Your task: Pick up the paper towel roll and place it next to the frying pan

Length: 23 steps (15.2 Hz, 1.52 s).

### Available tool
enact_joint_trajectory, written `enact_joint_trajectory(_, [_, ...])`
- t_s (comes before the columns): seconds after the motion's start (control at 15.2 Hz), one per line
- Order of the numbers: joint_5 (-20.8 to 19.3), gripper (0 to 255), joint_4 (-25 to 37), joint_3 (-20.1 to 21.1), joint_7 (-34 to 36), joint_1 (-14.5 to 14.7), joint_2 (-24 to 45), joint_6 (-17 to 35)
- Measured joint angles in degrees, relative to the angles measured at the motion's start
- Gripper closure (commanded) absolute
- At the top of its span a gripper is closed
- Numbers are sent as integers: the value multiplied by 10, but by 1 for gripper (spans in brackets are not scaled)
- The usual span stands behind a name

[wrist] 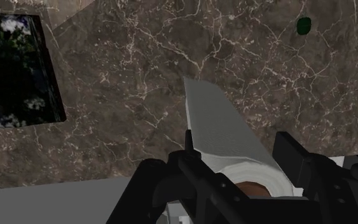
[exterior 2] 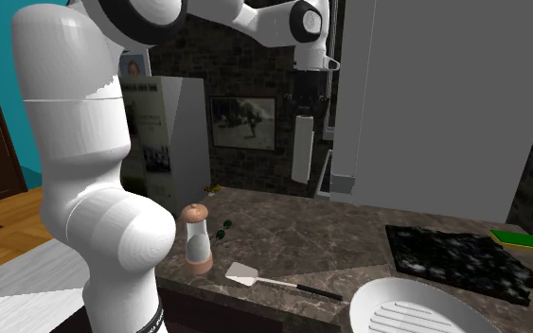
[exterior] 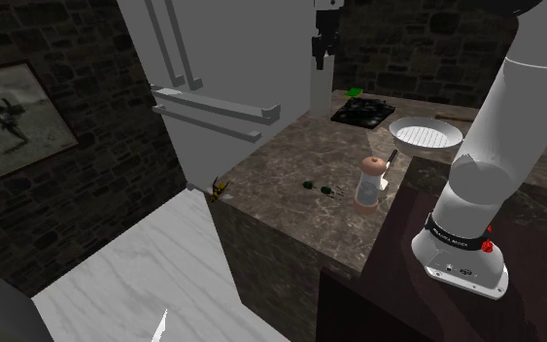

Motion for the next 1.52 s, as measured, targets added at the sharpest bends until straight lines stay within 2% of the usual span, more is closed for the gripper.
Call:
enact_joint_trajectory(1.25, [15,255,215,-6,-3,-8,52,-165])
enact_joint_trajectory(1.52, [1,255,154,-18,-31,-20,7,-149])
